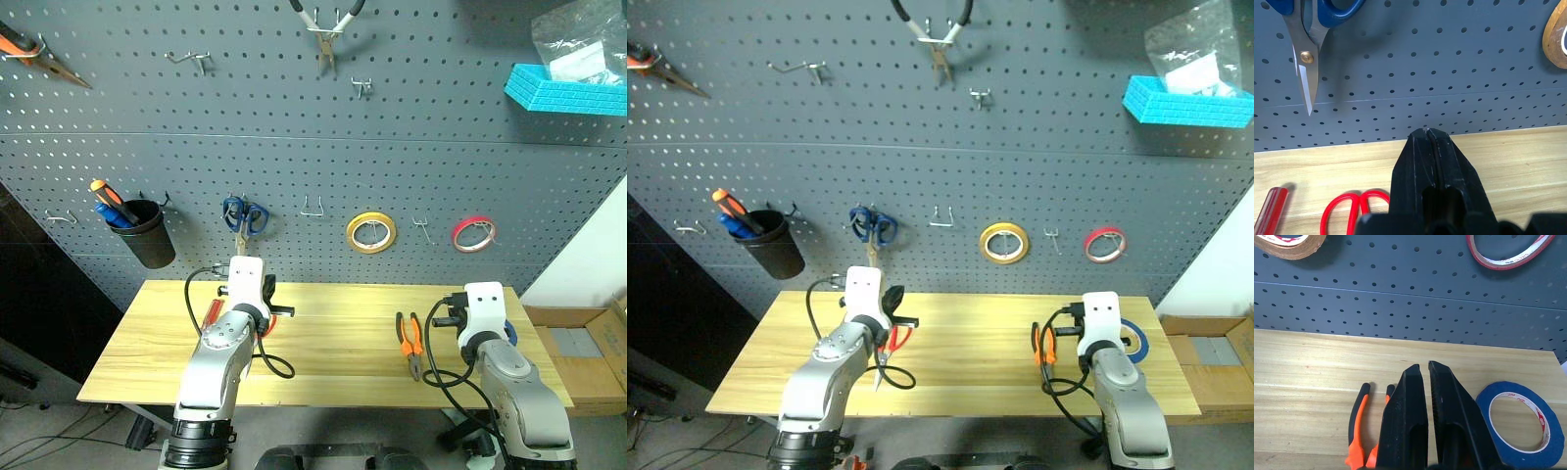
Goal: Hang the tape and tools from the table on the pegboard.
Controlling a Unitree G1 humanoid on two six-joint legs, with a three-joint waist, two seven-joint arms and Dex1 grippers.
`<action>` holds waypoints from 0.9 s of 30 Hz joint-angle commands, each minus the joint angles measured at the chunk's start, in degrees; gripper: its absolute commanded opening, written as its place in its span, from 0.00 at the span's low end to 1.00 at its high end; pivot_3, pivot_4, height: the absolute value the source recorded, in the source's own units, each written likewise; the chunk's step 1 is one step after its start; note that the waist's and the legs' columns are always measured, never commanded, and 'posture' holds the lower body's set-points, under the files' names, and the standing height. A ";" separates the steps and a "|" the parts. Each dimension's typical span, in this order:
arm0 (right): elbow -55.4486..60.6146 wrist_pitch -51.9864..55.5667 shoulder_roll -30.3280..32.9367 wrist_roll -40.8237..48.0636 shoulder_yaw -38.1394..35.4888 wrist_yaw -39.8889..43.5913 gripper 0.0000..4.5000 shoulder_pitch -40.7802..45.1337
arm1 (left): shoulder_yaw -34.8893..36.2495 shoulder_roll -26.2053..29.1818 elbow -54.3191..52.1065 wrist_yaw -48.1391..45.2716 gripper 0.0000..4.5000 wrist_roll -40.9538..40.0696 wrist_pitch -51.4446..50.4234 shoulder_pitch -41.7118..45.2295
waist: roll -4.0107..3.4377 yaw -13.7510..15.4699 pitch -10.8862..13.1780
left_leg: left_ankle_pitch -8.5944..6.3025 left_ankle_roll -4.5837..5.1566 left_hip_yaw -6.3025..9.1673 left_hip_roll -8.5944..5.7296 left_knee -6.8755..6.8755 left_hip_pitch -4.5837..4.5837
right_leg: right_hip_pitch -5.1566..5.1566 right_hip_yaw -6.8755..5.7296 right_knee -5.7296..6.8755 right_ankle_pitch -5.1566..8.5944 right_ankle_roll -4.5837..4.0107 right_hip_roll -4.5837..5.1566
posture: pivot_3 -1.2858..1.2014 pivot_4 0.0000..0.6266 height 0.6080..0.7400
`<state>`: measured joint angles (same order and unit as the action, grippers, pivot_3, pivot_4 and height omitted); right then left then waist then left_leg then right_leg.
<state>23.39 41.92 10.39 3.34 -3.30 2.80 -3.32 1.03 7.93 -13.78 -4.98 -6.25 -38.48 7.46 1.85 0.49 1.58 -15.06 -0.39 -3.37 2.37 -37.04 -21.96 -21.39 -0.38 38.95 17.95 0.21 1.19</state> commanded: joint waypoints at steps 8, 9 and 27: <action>2.08 -0.24 0.23 -0.15 -0.87 -0.21 0.01 0.91 | 0.97 0.50 -3.17 0.34 0.01 0.00 0.15 0.85 | 0.00 0.01 0.00 | 0.00 0.00 0.00 0.00 0.00 0.00 | 0.00 0.00 0.00 0.00 0.00 0.00 | 0.55 0.00 1.00; 2.04 -0.21 0.20 -0.14 -0.86 -0.25 0.01 0.96 | 0.98 0.51 -3.17 0.33 0.01 -0.01 0.15 0.86 | 0.00 0.01 0.00 | 0.00 0.00 0.00 0.00 0.00 0.00 | 0.00 0.00 0.00 0.00 0.00 0.00 | 0.55 0.00 1.00; 3.37 -0.79 -0.20 1.73 -0.98 1.37 0.26 0.38 | 2.16 -1.68 -5.09 -1.61 0.32 -4.20 -0.29 0.15 | 0.00 0.01 0.00 | 0.00 0.00 0.00 0.00 0.00 0.00 | 0.00 0.00 0.00 0.00 0.00 0.00 | 0.55 0.00 1.00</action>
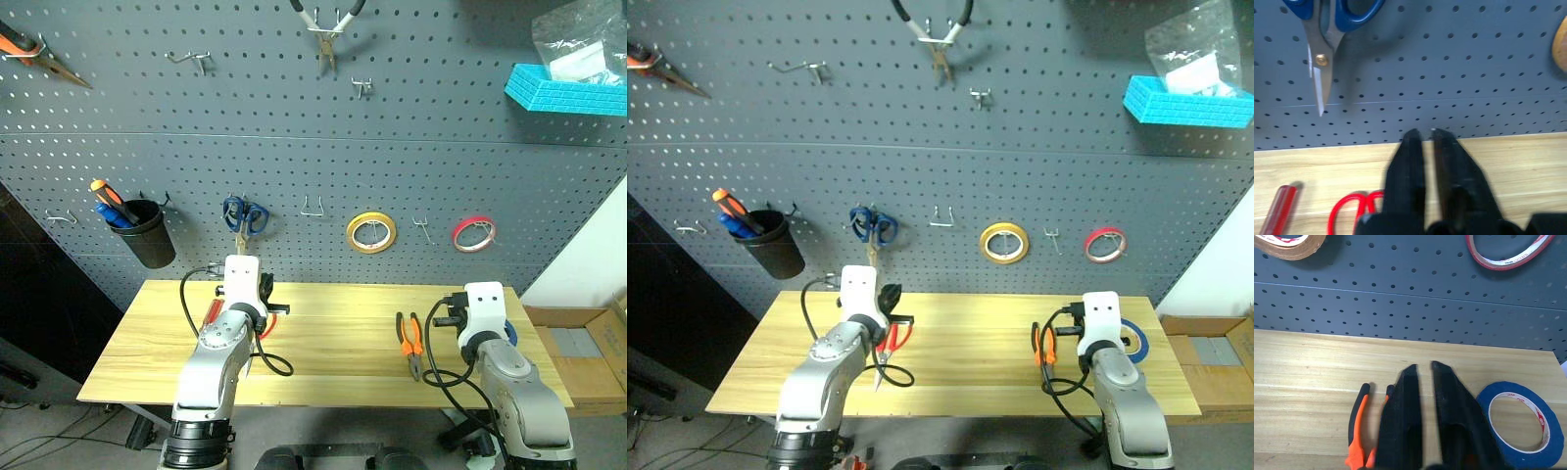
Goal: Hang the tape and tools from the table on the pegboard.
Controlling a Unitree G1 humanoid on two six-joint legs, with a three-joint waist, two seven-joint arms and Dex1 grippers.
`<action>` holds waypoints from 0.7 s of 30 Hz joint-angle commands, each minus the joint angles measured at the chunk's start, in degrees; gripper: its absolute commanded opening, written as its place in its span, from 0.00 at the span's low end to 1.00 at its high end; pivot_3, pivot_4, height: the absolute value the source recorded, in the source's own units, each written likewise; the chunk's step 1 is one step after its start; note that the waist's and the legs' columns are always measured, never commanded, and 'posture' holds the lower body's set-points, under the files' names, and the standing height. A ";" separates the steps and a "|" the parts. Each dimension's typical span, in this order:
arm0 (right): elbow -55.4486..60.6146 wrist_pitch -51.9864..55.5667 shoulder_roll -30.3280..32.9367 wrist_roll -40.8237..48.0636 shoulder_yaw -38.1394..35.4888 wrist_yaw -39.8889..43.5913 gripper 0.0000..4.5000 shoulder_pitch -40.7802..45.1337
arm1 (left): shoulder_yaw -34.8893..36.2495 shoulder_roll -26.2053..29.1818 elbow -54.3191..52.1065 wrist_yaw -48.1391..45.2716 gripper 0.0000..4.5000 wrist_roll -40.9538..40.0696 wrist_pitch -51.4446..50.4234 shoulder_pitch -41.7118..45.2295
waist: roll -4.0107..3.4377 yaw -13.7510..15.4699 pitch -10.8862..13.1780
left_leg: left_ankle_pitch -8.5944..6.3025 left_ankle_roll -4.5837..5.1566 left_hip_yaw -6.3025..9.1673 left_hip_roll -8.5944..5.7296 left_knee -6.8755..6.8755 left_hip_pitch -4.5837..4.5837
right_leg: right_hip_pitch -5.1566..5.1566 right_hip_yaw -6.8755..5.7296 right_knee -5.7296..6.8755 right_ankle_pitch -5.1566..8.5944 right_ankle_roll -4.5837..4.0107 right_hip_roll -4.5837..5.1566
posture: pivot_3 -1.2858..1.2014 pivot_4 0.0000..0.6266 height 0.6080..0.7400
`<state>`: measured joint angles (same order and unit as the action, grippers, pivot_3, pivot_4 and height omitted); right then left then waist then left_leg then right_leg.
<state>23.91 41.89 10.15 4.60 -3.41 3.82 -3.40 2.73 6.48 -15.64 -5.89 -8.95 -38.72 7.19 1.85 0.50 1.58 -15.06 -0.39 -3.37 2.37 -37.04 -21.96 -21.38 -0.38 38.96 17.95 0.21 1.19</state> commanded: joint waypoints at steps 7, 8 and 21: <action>2.55 -0.67 0.35 0.18 -1.20 0.04 0.77 0.54 | 0.40 0.14 -3.24 -0.48 0.84 -1.64 -0.58 0.50 | 0.00 0.00 0.00 | 0.00 0.00 0.00 -0.01 0.00 0.01 | 0.01 0.00 0.00 0.00 0.00 -0.01 | 0.55 0.00 1.00; 2.52 -0.38 0.55 -0.08 -1.05 -0.05 0.84 0.50 | 0.26 0.21 -3.26 -0.61 0.91 -1.63 -0.60 0.41 | 0.00 0.00 0.00 | 0.00 0.00 0.00 -0.01 0.00 0.01 | 0.01 0.00 0.00 0.00 0.00 -0.01 | 0.55 0.00 1.00; -3.10 2.12 5.94 -0.95 -1.36 3.28 1.00 -0.10 | -11.41 6.84 -1.32 -16.93 1.00 -5.34 -4.79 3.08 | 0.01 -0.08 0.00 | 0.00 0.00 0.00 -0.03 -0.01 0.02 | 0.03 -0.01 0.00 0.00 0.00 -0.02 | 0.55 0.00 1.00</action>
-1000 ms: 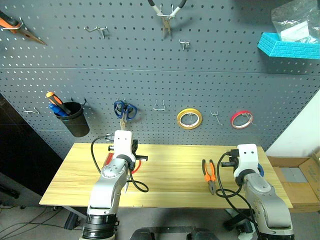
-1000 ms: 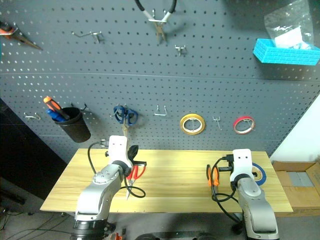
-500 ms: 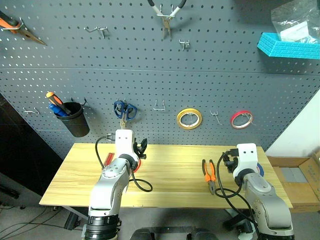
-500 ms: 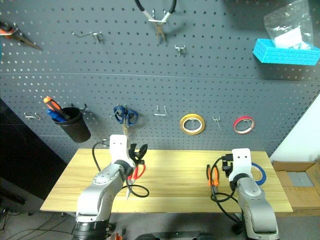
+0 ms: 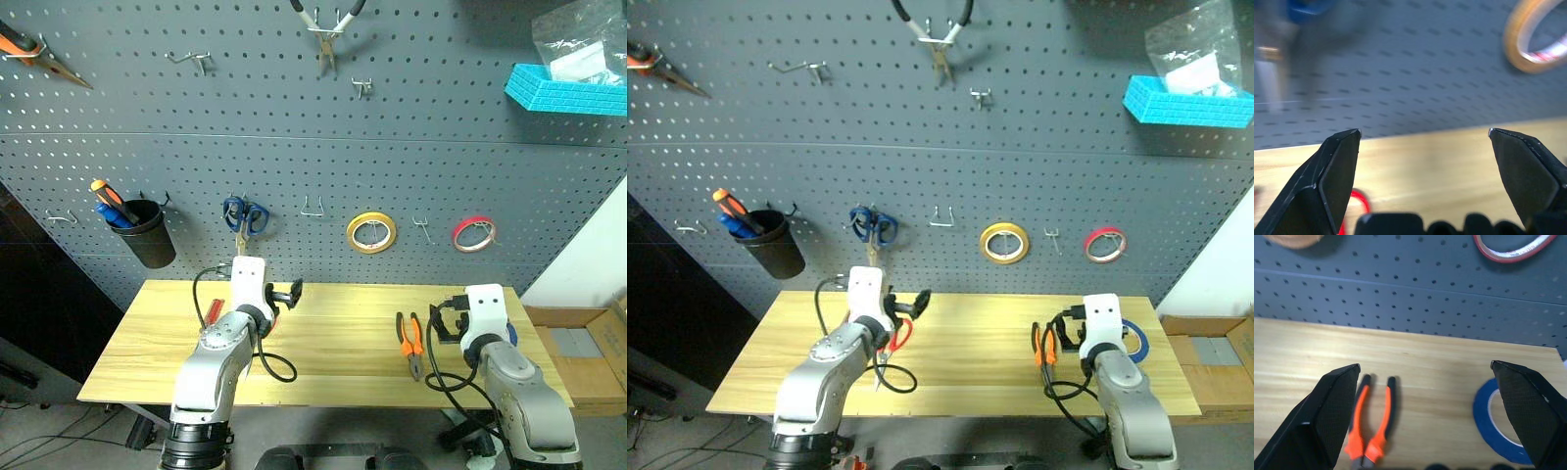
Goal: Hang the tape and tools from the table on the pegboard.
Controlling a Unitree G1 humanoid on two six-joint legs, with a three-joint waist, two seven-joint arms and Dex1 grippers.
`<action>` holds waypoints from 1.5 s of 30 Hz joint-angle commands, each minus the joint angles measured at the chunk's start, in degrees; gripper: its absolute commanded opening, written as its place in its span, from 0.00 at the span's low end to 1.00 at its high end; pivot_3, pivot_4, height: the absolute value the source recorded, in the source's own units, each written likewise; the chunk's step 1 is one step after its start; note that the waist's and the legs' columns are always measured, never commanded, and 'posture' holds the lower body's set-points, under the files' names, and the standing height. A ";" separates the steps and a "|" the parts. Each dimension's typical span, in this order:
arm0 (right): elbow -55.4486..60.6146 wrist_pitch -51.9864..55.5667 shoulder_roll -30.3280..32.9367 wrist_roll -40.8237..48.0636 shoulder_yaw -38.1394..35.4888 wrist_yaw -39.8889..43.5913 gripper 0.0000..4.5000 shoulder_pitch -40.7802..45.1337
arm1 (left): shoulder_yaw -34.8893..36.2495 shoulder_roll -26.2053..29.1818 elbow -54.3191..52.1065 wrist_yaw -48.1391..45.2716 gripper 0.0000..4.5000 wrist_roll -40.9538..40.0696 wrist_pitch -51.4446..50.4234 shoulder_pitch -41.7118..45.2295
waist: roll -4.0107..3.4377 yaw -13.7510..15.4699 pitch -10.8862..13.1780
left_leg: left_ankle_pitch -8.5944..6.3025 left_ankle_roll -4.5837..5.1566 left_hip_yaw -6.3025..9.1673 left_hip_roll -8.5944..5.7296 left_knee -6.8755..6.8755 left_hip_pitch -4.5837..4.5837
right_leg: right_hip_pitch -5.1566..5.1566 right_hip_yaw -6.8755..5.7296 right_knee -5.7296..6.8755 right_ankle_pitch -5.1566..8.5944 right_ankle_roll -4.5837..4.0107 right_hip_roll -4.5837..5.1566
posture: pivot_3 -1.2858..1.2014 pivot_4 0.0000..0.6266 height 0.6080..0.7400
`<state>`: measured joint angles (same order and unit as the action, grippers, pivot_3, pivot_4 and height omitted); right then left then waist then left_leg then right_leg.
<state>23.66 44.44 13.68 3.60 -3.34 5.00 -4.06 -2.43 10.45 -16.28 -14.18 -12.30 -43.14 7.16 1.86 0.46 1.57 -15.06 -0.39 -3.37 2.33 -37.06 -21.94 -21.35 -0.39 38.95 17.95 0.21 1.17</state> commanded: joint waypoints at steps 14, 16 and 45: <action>-37.57 -12.47 11.17 -0.63 -2.02 10.65 1.00 16.29 | -20.12 1.95 22.20 -27.77 1.00 0.11 9.43 20.73 | -0.08 -0.57 0.01 | 0.02 0.05 0.02 -0.24 -0.01 0.05 | 0.02 0.14 0.00 0.01 -0.02 -0.16 | 0.54 0.00 1.00; -44.78 -14.76 11.63 -0.53 -2.42 11.05 1.00 19.80 | -21.55 0.12 27.38 -28.75 1.00 1.71 13.20 22.69 | -0.09 -0.53 0.01 | 0.02 0.06 0.04 -0.35 -0.02 0.05 | 0.03 0.16 0.01 0.01 -0.02 -0.13 | 0.54 0.00 1.00; -59.32 -8.24 10.45 4.82 -7.99 10.84 1.00 28.46 | -24.95 -6.11 29.75 -32.37 1.00 7.88 19.70 22.30 | -0.90 -0.31 3.49 | 0.03 0.12 -0.08 -0.52 0.01 0.00 | 0.00 0.85 0.01 0.03 0.04 0.01 | 0.57 0.22 1.00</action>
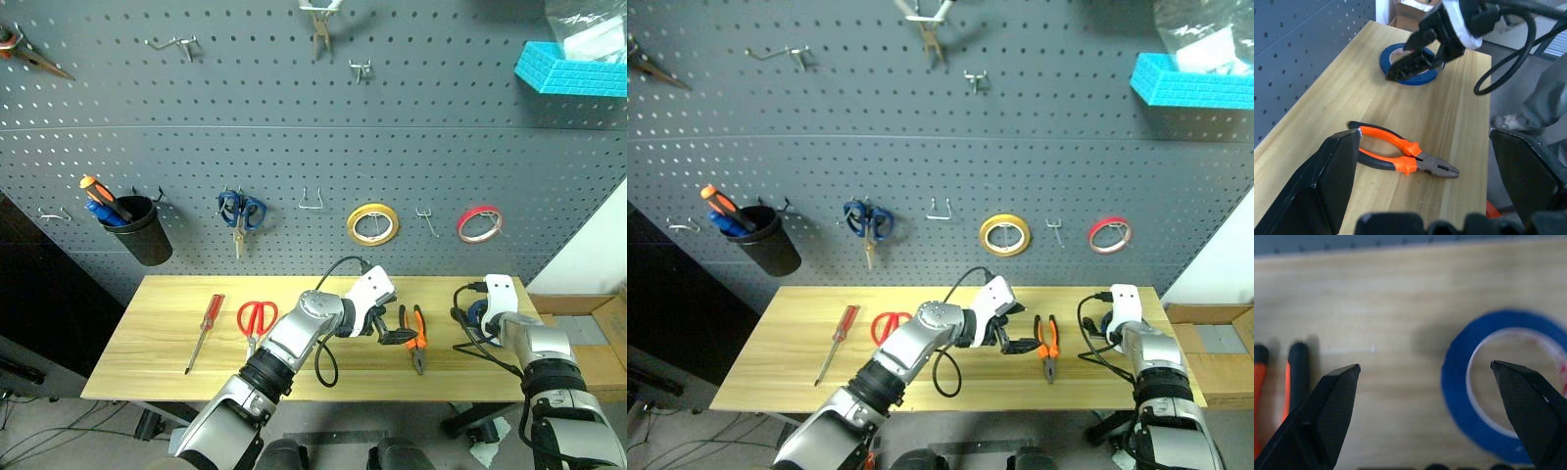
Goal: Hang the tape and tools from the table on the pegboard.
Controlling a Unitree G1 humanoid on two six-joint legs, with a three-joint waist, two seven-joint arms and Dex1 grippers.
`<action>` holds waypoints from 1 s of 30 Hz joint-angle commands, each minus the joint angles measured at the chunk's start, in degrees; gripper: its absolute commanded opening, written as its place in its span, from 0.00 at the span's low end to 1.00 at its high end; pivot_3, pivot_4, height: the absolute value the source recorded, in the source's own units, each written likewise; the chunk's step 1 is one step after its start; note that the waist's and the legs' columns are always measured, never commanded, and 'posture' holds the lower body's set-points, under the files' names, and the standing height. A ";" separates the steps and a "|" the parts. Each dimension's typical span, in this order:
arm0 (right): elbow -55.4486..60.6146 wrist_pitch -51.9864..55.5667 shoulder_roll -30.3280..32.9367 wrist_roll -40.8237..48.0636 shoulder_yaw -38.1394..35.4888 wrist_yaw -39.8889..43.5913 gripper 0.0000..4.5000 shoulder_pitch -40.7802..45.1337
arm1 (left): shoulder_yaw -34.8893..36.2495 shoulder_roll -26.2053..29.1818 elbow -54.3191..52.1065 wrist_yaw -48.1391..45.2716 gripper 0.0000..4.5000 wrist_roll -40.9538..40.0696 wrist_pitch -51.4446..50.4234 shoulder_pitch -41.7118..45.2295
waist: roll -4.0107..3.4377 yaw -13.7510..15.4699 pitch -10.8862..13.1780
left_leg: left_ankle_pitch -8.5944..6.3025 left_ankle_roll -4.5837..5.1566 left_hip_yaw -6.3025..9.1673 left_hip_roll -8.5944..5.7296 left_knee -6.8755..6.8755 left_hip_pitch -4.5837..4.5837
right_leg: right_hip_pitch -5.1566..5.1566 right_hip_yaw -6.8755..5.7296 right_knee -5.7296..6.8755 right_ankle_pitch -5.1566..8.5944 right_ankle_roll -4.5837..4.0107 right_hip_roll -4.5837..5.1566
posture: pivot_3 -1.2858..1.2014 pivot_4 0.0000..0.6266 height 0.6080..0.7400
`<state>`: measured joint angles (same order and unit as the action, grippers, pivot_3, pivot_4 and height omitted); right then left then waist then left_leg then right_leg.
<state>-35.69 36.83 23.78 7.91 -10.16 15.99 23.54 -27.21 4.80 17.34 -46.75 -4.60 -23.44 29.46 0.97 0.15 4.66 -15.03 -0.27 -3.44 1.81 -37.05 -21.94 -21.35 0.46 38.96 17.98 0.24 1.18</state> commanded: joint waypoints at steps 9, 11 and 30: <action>-6.60 -3.77 0.83 -0.15 -0.90 -0.30 1.00 4.17 | 0.31 0.00 -8.98 1.51 1.00 0.03 -2.38 -2.60 | 0.01 0.08 2.56 | 0.00 0.00 -0.01 0.04 0.03 -0.02 | -0.03 0.08 0.00 0.07 0.13 0.04 | 0.58 0.26 1.00; -8.30 -4.68 0.72 -0.27 -0.75 -0.40 1.00 5.13 | 0.43 0.23 -10.07 1.57 1.00 -0.01 -3.04 -2.96 | 0.00 0.28 2.79 | 0.00 0.00 0.00 0.04 0.03 -0.03 | -0.03 0.07 0.00 0.07 0.13 0.05 | 0.58 0.25 1.00; -24.57 -8.93 1.17 0.63 -2.53 -3.26 1.00 10.80 | 1.94 0.85 -16.27 3.68 1.00 -1.15 -7.65 -4.54 | 0.19 1.28 3.00 | 0.01 -0.03 0.00 0.03 0.02 -0.03 | 0.00 0.07 -0.03 0.09 0.16 0.10 | 0.60 0.25 1.00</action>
<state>-59.03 26.98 24.49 7.92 -11.71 13.37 34.21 -25.89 5.85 4.03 -43.15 -4.67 -31.03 25.00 1.17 1.43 7.65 -15.02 -0.30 -3.44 1.85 -37.03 -21.98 -21.34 0.52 38.93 18.07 0.41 1.28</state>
